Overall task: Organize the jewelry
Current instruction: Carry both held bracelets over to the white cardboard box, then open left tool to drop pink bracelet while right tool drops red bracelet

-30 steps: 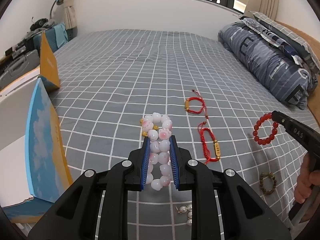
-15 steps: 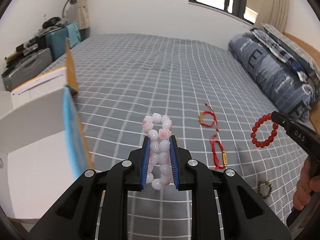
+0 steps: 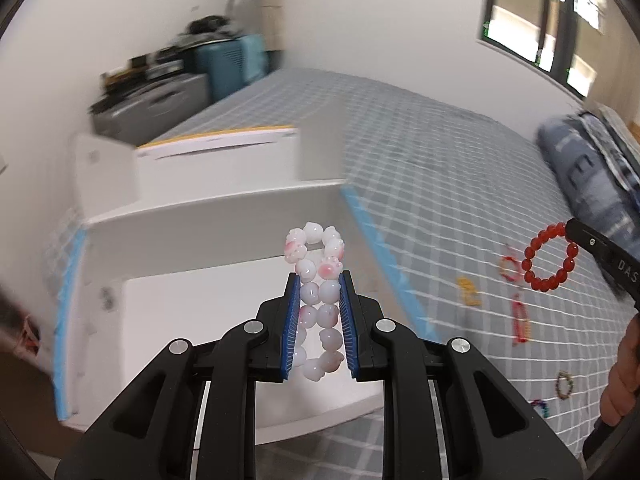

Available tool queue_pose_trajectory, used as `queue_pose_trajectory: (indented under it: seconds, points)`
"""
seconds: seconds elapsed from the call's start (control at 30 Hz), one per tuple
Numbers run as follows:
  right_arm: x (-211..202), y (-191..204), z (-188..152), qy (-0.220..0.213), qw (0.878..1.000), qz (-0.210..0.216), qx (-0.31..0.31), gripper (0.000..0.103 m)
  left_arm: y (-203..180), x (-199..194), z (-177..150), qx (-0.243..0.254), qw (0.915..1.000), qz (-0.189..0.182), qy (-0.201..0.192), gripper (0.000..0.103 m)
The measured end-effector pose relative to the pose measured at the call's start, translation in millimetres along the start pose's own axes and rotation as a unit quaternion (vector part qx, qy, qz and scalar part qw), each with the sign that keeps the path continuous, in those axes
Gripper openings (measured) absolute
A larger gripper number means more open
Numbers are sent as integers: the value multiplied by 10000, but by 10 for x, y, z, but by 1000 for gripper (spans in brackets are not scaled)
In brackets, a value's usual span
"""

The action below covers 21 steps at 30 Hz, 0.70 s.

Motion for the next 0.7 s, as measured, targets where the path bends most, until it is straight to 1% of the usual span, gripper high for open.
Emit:
queue_pose_trajectory:
  seconds: [0.07,0.2,0.33,0.43,0.53,0.63,0.7]
  points:
    - [28,341,-20,33,9997,205,-143,12,260,-63,-30,-63,9998,164,8,19]
    - [84,897,-82,87,9981,521,-328,12,685,-139,-95,-189,9988,460,12,19]
    - [139,1343,-159,163,9956,774,-500,12,1048,-103,-179,-319,9971,666,156,19]
    - [244,1656,-272,278,9932,905,-676,12,1183,-42,-209,-348,9964,729,275,19]
    - [378,1894,-419,446,9905,1010,-822,12,1260,54,-279,-353,9950,803,480,19]
    - [517,2123,-611,679,9863,1072,-1058,12,1348,215,-355,-387,9930,786,786,19]
    - [622,2203,-695,853,9836,1075,-1170,12,1396,333,-392,-437,9911,738,1017,19]
Point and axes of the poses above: each gripper's, at about its wrist camera, not at the fingertips, and x roughly the way its jaws point, y to its left, z to its top, the point moved 5 cm from there along x, roughly the way its jaws point, and after that the axes turned 14 degrees about -y, right-handed, at the moved point
